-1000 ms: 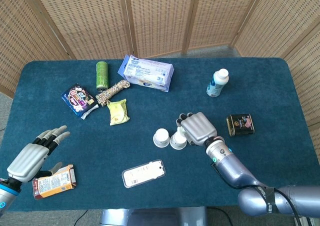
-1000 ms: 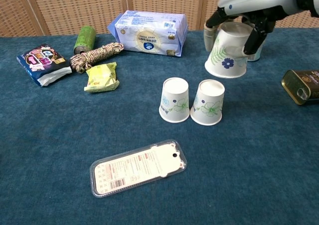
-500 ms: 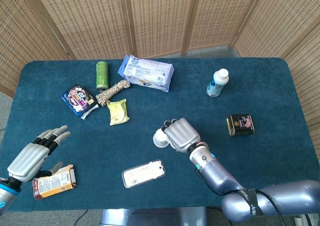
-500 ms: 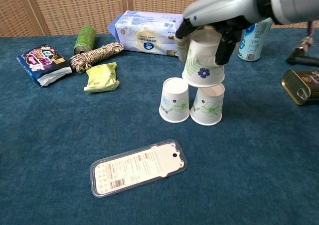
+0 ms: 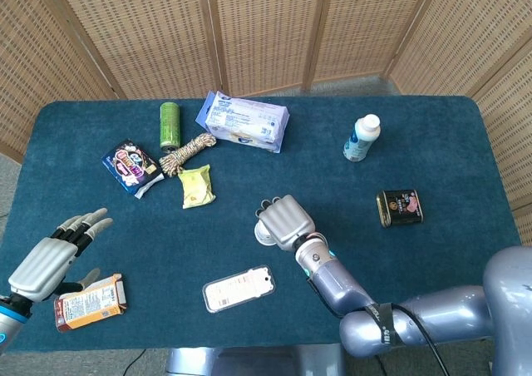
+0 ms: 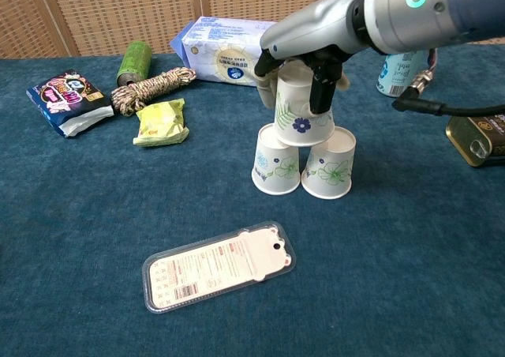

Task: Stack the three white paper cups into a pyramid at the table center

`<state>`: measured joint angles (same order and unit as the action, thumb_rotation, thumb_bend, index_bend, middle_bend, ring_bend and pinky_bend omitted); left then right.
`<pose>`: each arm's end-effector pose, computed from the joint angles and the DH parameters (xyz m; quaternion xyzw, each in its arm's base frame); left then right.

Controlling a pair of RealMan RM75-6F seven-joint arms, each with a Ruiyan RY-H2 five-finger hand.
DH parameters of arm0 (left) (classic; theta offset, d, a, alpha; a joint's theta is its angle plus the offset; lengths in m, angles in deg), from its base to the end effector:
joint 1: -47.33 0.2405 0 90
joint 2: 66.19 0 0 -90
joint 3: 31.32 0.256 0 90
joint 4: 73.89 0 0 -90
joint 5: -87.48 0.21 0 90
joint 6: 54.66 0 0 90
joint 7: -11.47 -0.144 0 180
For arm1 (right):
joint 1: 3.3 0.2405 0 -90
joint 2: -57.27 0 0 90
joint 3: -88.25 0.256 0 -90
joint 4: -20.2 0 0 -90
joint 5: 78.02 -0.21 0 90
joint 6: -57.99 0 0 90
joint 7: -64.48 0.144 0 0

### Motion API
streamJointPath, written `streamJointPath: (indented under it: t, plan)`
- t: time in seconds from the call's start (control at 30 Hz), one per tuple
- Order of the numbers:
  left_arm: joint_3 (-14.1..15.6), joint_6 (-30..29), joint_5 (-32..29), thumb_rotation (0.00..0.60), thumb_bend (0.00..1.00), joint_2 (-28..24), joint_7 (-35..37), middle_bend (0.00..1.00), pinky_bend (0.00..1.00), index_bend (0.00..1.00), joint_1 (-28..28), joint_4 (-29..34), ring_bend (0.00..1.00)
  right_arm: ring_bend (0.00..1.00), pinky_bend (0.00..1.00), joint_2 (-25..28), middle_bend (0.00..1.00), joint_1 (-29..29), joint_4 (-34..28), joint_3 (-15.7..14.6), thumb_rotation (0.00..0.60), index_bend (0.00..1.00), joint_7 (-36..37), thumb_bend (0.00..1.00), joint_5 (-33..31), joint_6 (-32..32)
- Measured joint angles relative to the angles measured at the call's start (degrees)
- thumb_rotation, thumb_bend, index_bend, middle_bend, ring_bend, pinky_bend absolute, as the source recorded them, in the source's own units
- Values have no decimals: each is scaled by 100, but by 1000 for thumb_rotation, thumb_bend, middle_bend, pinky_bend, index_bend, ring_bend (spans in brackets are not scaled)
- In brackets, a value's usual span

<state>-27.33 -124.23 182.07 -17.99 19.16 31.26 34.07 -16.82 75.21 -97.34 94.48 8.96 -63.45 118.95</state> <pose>-0.2482 0.1934 0.1622 -0.7126 -0.4370 -0.3555 0.4182 0.0019 -0.3144 0.0170 0.8603 -0.2630 0.2089 0.3836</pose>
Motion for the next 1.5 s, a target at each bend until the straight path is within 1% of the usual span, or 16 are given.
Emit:
streamJointPath:
  t: [0.23,0.33,0.5,0.63,1.0,1.17,1.27,1.5]
  plan:
    - [15,4,-7,600,427,30,80,0,88,28,-1,-79,0,258,541,-112,243,88,146,-108,600,279,-8,557,-163,-44]
    - [13,-3,-2,600,427,41,93,0,88,29,-6,-92,0,237,506,-119,223,102,167,-146,600,261,5,551,-196,-52]
    - [13,-16,8,600,428,47,102,0,87,29,-11,-102,0,190,411,-55,174,122,127,-172,600,205,41,542,-232,-63]
    - [11,-14,15,600,427,51,98,0,88,29,-20,-93,0,163,365,40,151,122,53,-175,600,169,99,541,-214,-85]
    - [18,-94,57,600,427,38,110,0,85,27,-2,-80,0,34,173,244,66,138,-197,-235,600,15,177,536,-198,-49]
    - [27,-156,103,600,428,15,129,0,83,25,20,-80,0,25,165,417,59,101,-357,-207,600,36,299,579,-142,14]
    - [41,-183,135,600,428,2,124,0,82,25,33,-66,0,13,153,538,56,82,-466,-218,600,31,309,594,-109,100]
    - [65,-296,192,600,427,-39,133,0,80,25,89,-43,0,6,144,780,50,-43,-628,-283,600,19,400,592,-34,249]
